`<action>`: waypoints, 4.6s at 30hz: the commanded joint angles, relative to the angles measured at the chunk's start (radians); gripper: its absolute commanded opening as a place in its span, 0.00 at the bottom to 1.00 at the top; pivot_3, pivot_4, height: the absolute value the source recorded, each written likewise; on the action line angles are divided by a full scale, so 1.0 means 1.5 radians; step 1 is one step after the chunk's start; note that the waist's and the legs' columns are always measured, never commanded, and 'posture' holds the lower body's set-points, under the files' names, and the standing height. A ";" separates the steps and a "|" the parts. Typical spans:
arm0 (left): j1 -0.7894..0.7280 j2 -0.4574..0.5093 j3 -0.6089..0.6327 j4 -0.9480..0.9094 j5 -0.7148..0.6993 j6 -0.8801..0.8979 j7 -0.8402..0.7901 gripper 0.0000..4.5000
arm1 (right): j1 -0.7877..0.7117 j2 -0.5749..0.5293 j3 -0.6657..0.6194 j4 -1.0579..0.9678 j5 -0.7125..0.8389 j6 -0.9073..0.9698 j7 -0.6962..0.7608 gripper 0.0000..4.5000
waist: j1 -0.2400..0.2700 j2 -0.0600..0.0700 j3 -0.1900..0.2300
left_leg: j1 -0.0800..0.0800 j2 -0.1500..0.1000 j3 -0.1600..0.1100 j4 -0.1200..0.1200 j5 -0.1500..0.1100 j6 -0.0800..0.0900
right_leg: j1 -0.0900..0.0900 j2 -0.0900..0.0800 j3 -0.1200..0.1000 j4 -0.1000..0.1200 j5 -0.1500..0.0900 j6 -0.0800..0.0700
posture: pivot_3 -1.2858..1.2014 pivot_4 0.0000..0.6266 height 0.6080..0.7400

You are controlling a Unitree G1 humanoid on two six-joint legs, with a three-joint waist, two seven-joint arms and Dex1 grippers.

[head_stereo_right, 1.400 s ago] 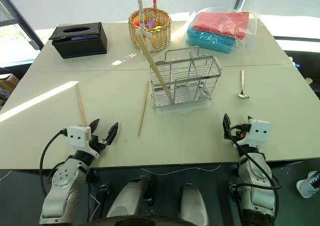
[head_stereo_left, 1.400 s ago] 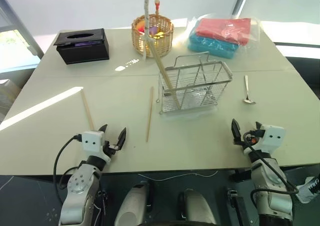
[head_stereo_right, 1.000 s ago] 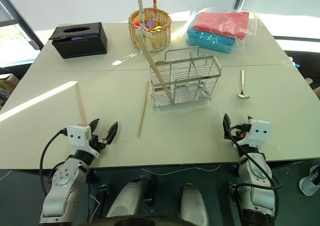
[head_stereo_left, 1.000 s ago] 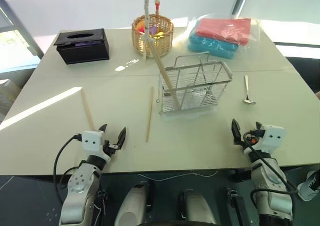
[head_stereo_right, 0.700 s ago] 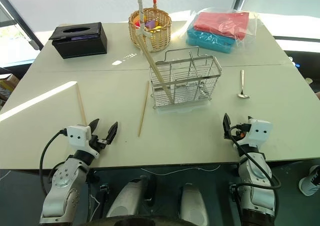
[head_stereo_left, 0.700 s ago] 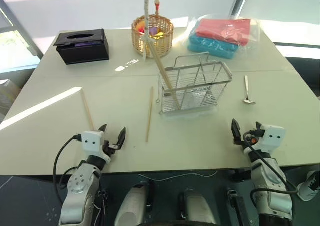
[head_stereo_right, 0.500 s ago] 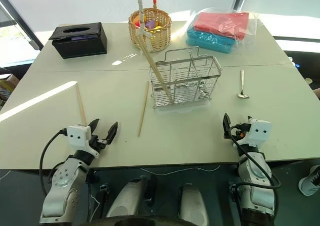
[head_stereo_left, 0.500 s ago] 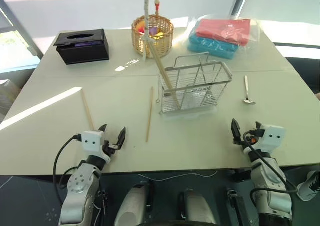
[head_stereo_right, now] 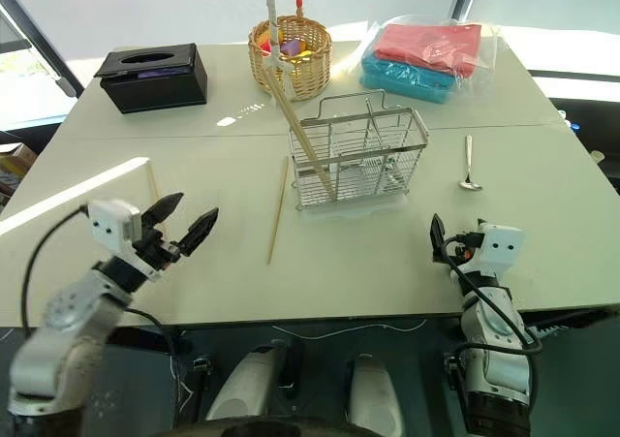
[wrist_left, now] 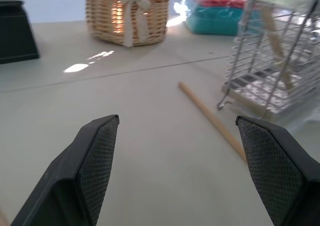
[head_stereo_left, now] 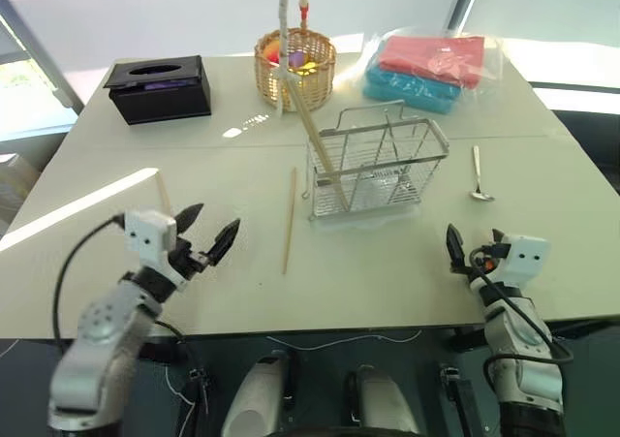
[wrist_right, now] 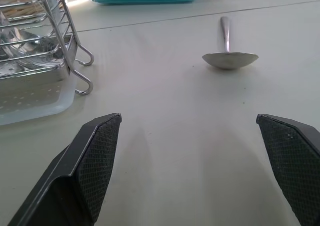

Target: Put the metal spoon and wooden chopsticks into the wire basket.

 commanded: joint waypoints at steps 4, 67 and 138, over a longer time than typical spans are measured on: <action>-0.118 0.263 0.061 -0.038 -0.170 0.262 -0.093 0.88 | -0.014 -0.026 -0.026 -0.052 0.053 0.087 0.002 1.00 | -0.006 -0.001 -0.001 | 0.001 0.000 0.000 0.000 0.001 -0.001 | 0.000 0.001 0.000 0.001 0.000 0.000 | 0.52 0.24 1.00; -0.345 0.153 0.022 -0.027 -0.344 0.348 0.052 0.88 | -0.774 -0.260 0.123 0.718 -0.082 0.358 0.279 1.00 | -0.031 -0.002 0.001 | 0.000 0.000 0.001 0.002 0.003 0.000 | 0.003 0.002 0.002 0.002 0.002 0.002 | 0.52 0.24 1.00; -0.351 0.126 0.034 -0.026 -0.405 0.287 0.172 0.89 | -0.831 -0.241 0.109 0.778 -0.147 0.239 0.142 0.01 | -0.031 -0.002 0.002 | 0.000 0.000 0.001 0.003 0.003 0.000 | 0.003 0.002 0.002 0.002 0.002 0.002 | 0.52 0.24 1.00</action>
